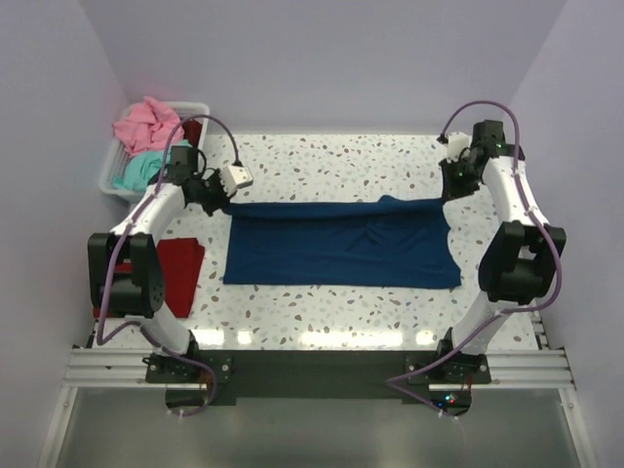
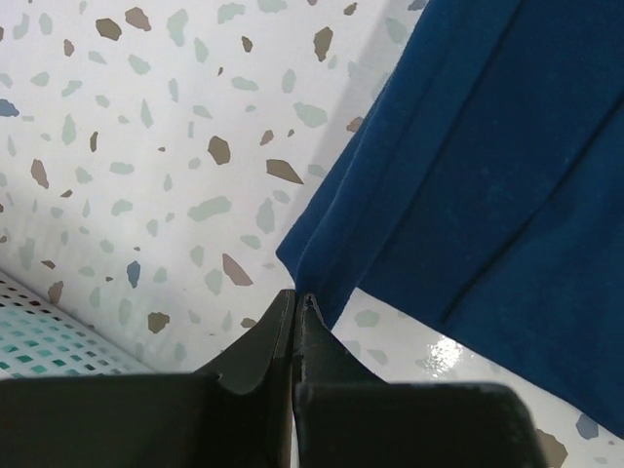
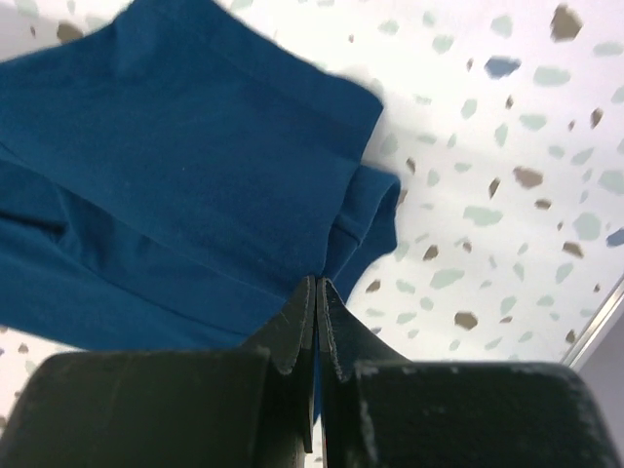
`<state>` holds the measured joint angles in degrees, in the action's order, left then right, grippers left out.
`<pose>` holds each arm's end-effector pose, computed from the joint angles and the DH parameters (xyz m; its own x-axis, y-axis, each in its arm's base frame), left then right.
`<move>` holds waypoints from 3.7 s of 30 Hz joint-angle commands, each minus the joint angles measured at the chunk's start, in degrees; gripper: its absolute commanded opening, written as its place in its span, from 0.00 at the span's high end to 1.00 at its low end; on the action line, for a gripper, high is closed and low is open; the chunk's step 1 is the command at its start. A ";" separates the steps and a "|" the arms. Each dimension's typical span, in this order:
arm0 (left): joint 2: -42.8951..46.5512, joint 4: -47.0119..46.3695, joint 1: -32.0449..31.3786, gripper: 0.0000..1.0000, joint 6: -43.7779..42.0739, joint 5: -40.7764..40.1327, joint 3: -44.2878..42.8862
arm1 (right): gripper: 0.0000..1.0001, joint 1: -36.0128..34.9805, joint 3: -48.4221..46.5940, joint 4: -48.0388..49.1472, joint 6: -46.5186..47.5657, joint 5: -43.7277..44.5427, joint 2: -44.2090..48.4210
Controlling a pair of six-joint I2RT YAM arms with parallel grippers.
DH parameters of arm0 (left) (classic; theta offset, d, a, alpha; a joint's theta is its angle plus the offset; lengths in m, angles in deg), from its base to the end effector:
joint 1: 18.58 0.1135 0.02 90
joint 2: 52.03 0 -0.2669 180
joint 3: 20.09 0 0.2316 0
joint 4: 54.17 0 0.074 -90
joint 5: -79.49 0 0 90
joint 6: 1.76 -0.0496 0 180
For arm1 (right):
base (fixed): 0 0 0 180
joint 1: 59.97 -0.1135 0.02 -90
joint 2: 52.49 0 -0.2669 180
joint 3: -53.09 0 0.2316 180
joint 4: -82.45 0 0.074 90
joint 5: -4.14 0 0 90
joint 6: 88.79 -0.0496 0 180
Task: Fold and stack the t-shirts
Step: Fold the tshirt
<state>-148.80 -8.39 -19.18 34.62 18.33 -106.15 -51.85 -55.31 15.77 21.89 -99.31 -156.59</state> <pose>0.3436 -0.0275 0.2376 -0.2727 0.7081 -0.6513 0.8346 0.5109 0.2059 0.3705 -0.0412 0.2814 -0.8315 -0.2283 -0.5065 -0.2811 0.9592 0.0291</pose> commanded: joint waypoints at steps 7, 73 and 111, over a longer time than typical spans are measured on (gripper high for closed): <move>4.40 1.14 0.60 1.00 -6.31 1.04 5.13 | 1.00 0.58 9.61 0.16 1.81 0.62 7.85; 0.89 -2.20 -3.35 1.00 -2.10 -4.85 11.56 | 1.00 1.81 17.82 5.87 2.69 4.76 2.32; 0.00 -14.25 -0.89 1.00 3.88 -5.29 3.98 | 1.00 1.81 2.85 0.95 1.46 2.12 2.14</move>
<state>-152.23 -22.55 -21.24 41.02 12.17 -102.70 -50.58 -53.23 17.06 21.28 -97.59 -159.65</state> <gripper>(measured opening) 0.018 0.007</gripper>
